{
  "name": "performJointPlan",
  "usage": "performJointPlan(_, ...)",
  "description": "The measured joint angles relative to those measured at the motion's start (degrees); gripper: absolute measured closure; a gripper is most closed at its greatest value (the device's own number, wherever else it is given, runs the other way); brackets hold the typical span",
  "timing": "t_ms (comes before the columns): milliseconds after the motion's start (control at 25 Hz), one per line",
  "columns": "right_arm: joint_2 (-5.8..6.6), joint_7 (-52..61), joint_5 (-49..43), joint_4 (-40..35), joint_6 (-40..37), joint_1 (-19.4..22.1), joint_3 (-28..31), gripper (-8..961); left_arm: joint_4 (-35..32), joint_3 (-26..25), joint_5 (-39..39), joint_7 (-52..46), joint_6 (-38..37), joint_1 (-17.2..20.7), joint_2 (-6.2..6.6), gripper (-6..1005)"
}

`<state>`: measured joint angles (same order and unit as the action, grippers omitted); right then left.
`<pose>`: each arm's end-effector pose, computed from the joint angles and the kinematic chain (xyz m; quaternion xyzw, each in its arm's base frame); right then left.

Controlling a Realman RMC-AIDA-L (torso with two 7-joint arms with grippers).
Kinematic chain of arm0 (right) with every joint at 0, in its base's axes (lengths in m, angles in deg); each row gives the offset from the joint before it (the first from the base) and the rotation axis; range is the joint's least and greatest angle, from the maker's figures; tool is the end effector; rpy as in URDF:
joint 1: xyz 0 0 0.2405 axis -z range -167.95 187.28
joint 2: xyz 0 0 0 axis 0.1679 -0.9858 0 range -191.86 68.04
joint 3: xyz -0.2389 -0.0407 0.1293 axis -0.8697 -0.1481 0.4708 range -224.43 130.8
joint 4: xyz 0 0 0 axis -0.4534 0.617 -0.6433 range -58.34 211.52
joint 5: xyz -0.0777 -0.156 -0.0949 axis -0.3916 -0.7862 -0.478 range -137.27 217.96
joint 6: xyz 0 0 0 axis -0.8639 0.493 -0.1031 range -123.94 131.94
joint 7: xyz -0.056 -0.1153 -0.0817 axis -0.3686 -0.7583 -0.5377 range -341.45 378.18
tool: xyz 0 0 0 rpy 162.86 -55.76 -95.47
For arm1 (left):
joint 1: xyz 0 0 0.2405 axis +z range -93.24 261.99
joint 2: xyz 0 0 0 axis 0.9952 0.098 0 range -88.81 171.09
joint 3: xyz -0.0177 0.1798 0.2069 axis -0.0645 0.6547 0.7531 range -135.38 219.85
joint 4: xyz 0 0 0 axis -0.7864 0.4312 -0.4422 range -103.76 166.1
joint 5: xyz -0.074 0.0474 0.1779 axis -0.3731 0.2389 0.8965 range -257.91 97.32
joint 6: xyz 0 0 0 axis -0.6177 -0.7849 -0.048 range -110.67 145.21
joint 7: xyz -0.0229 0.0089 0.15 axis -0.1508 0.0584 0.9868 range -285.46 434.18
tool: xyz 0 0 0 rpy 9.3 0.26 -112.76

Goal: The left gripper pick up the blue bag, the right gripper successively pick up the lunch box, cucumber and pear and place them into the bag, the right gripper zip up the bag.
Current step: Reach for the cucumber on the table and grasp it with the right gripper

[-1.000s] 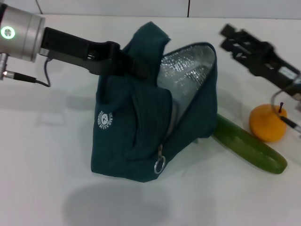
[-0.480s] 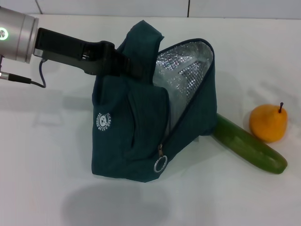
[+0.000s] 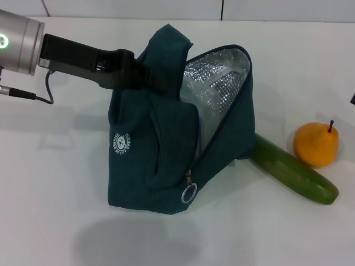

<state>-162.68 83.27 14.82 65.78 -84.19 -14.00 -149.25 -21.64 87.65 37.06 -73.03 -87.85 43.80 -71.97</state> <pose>0.3243 0.3110 0.0574 -0.8395 0.2886 0.4005 0.2270 -0.1876 0.3614 0.0439 0.8306 0.5320 0.1555 0.0541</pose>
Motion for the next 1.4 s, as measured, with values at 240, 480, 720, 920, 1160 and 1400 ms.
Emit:
performJointPlan(240, 5.65, 19.04, -11.54, -4.21, 0.17, -9.09, 0.07, 286, -0.01, 0.10, 0.05, 0.00, 0.00, -0.07, 0.25, 957)
performJointPlan(480, 10.32, 40.94, -33.23, -10.52, 1.39, -21.07, 2.74, 287, -0.01, 0.26, 0.29, 0.00, 0.02, -0.24, 0.33, 956)
performJointPlan(720, 9.23, 60.07, -69.21, -17.55, 0.98, -31.20, 12.80, 286, 0.00, 0.30, 0.40, 0.00, 0.14, -1.08, 0.35, 956)
performJointPlan(920, 4.23, 64.36, -91.01, -24.96, -2.70, -34.82, 23.29, 286, 0.17, 0.30, 0.42, 0.18, 0.37, -1.43, 0.35, 956)
performJointPlan(1160, -3.83, 64.49, -109.28, -34.24, -6.68, -35.68, 30.91, 285, 0.37, 0.29, 0.42, 0.56, 0.61, -2.10, 0.32, 956)
performJointPlan(1400, -6.50, 64.15, -110.18, -34.78, -6.49, -35.79, 31.39, 284, 0.42, 0.29, 0.51, 0.77, 0.62, -2.15, 0.23, 955)
